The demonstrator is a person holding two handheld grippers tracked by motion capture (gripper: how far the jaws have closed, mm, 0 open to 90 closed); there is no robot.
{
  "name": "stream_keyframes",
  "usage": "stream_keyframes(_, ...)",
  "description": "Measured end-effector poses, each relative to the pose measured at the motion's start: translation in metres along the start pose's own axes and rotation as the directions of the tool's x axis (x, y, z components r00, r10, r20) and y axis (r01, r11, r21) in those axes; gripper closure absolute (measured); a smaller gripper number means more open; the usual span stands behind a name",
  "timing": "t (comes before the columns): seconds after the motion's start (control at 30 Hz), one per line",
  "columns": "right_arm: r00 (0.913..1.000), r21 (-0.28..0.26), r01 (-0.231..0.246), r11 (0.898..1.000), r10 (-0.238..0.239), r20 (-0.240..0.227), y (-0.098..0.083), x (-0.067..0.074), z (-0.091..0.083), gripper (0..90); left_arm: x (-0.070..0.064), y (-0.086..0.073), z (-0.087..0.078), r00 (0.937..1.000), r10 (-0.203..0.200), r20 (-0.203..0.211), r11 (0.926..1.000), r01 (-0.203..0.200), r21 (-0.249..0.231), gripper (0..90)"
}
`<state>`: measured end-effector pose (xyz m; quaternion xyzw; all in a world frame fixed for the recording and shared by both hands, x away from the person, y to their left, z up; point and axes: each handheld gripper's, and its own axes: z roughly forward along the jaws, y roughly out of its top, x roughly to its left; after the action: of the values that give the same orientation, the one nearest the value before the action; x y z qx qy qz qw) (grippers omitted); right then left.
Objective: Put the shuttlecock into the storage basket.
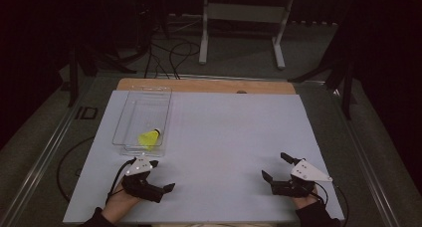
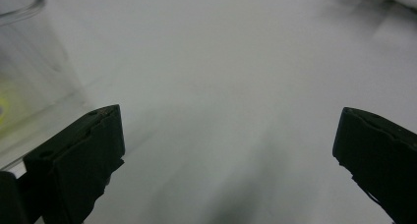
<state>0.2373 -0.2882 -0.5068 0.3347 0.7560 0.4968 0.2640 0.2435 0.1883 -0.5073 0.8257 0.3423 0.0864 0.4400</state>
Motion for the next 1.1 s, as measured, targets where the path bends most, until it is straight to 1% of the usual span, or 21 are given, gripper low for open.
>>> stream_keyframes(0.03, 1.0, 0.0, 0.001, 1.0, -0.001, 0.001, 0.0, 0.0, 0.0, 8.8, 0.0009, -0.0011, -0.0014, 1.0, -0.002, -0.008, 1.0, 0.002, -0.004, 0.0)
stream_keyframes(0.1, 1.0, 0.0, 0.001, 1.0, -0.001, 0.0, -0.0002, -0.0002, 0.0001, 8.8, 0.0026, -0.003, -0.0036, 0.9995, -0.02, -0.025, 0.9997, 0.02, -0.012, 0.0)
stream_keyframes(0.17, 1.0, 0.001, 0.002, 1.0, -0.002, -0.001, -0.0004, -0.0004, 0.0004, 8.8, 0.0032, -0.005, -0.0058, 0.9988, -0.028, -0.04, 0.9992, 0.027, -0.03, 0.0)
stream_keyframes(0.27, 1.0, 0.003, 0.002, 1.0, -0.002, 0.0, -0.0005, -0.0003, 0.0003, 8.8, 0.0025, -0.0067, -0.0073, 0.9974, -0.025, -0.067, 0.9992, 0.023, -0.034, 0.0)
stream_keyframes(0.43, 1.0, 0.001, 0.002, 1.0, -0.002, 0.002, -0.0007, -0.0005, 0.0, 8.8, 0.0013, -0.0089, -0.0075, 0.9955, -0.029, -0.09, 0.9987, 0.025, -0.044, 0.0)
stream_keyframes(0.5, 1.0, 0.0, 0.001, 1.0, -0.001, 0.002, -0.0008, -0.0006, 0.0, 8.8, 0.0006, -0.009, -0.0073, 0.9937, -0.022, -0.11, 0.9986, 0.017, -0.051, 0.0)
stream_keyframes(0.6, 1.0, 0.002, 0.003, 1.0, -0.003, 0.002, -0.0011, -0.0006, 0.0003, 8.8, 0.0009, -0.0094, -0.0061, 0.9934, -0.021, -0.113, 0.9985, 0.016, -0.052, 0.0)
stream_keyframes(0.73, 1.0, 0.007, 0.004, 1.0, -0.004, 0.004, -0.0013, -0.0001, 0.0011, 8.8, 0.002, -0.0099, -0.0041, 0.9925, -0.031, -0.118, 0.998, 0.024, -0.058, 0.0)
stream_keyframes(0.9, 1.0, 0.008, 0.006, 1.0, -0.006, 0.004, -0.0016, -0.0006, 0.0014, 8.8, 0.0022, -0.0101, -0.003, 0.9915, -0.026, -0.127, 0.9981, 0.019, -0.058, 0.0)
stream_keyframes(1.0, 1.0, 0.008, 0.006, 1.0, -0.006, 0.003, -0.0018, -0.0007, 0.0017, 8.8, 0.0027, -0.0101, -0.003, 0.9902, -0.031, -0.136, 0.9977, 0.023, -0.064, 0.0)
stream_keyframes(1.1, 1.0, 0.008, 0.006, 1.0, -0.006, 0.002, -0.0018, -0.0005, 0.002, 8.8, 0.0034, -0.0101, -0.0032, 0.9904, -0.036, -0.134, 0.997, 0.026, -0.073, 0.0)
